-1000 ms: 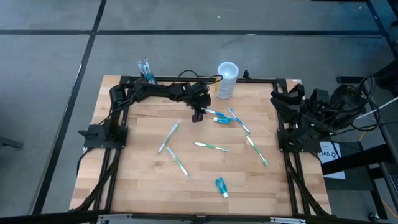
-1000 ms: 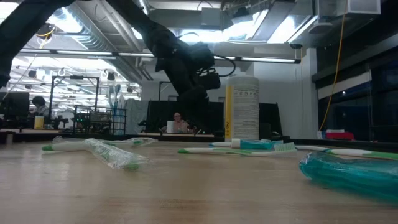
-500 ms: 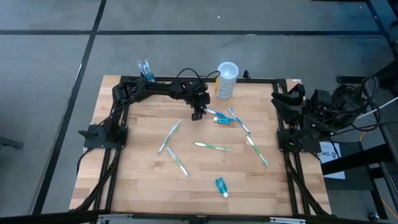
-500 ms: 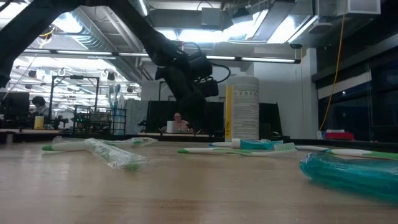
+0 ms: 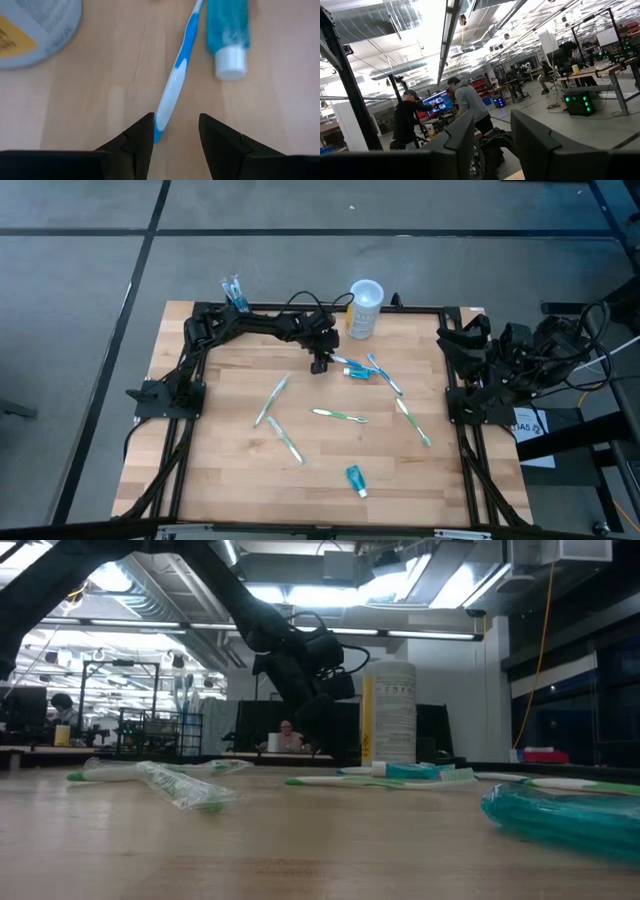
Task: Pick & Place toothbrushing station
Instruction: Put the blue toothbrush into the right section of the black organizer
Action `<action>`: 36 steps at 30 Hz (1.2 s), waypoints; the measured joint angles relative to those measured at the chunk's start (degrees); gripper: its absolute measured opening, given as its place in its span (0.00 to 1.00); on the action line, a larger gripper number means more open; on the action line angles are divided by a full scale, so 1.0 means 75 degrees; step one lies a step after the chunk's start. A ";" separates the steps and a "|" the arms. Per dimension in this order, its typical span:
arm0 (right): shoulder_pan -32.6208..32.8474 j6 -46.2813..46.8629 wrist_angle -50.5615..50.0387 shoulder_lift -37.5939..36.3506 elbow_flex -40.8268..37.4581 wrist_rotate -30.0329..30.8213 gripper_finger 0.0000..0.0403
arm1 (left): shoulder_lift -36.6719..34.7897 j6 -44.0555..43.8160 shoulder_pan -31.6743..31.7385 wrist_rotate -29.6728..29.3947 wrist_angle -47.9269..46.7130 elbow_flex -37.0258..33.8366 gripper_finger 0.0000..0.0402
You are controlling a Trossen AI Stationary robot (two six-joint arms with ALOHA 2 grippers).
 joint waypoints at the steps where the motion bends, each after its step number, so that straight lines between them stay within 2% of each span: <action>1: 0.0000 0.0003 0.0012 0.0000 0.0000 0.0000 0.32 | 0.0008 0.0000 -0.0014 -0.0058 -0.0003 -0.0005 0.37; 27: -0.0001 0.0028 0.0132 0.0047 0.0000 -0.0353 0.32 | 0.0061 -0.0311 -0.0017 -0.0269 0.0295 -0.0003 0.38; 36: 0.0000 0.0085 0.0146 0.0093 0.0000 -0.0382 0.32 | 0.0061 -0.0479 -0.0076 -0.0285 0.0035 -0.0003 0.38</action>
